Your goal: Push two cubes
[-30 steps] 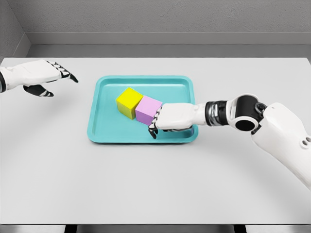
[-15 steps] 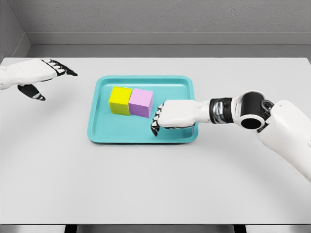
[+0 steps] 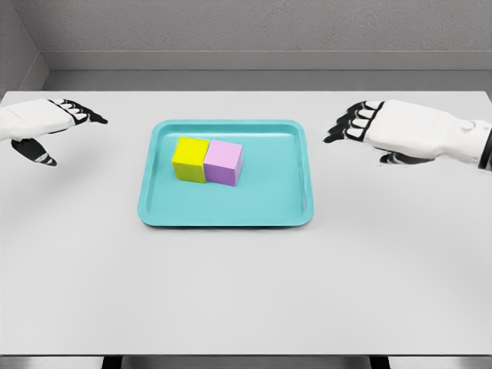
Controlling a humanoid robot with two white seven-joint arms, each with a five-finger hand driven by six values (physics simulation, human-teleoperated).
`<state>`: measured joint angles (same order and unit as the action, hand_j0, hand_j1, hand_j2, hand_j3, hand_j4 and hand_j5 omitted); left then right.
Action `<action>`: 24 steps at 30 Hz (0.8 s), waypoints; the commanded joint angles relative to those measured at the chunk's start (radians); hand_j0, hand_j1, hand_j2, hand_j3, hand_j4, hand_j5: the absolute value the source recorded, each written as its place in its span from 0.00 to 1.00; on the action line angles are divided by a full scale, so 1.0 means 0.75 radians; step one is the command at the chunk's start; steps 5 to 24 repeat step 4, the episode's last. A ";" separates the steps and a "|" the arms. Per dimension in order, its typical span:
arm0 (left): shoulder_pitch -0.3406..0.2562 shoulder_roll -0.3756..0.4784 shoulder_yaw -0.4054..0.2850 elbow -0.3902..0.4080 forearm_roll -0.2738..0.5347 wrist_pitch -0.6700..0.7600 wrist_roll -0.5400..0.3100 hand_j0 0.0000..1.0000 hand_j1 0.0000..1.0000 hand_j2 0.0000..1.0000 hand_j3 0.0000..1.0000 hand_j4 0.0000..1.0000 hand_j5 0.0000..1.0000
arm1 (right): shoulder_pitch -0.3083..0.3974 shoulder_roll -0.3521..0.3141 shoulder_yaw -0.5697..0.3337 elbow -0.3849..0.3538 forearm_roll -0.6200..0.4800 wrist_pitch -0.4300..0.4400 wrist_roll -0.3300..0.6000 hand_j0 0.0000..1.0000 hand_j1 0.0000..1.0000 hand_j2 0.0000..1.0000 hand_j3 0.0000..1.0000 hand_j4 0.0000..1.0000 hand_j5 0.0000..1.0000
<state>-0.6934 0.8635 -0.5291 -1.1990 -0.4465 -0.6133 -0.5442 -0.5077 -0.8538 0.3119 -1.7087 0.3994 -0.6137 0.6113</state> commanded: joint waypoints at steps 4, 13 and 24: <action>0.010 0.023 0.002 -0.001 0.027 0.003 0.000 1.00 1.00 1.00 1.00 1.00 1.00 | 0.006 -0.038 -0.074 0.084 -0.042 0.004 -0.001 1.00 1.00 1.00 1.00 1.00 1.00; 0.010 0.023 0.002 -0.001 0.027 0.003 0.000 1.00 1.00 1.00 1.00 1.00 1.00 | 0.006 -0.038 -0.074 0.084 -0.042 0.004 -0.001 1.00 1.00 1.00 1.00 1.00 1.00; 0.010 0.023 0.002 -0.001 0.027 0.003 0.000 1.00 1.00 1.00 1.00 1.00 1.00 | 0.006 -0.038 -0.074 0.084 -0.042 0.004 -0.001 1.00 1.00 1.00 1.00 1.00 1.00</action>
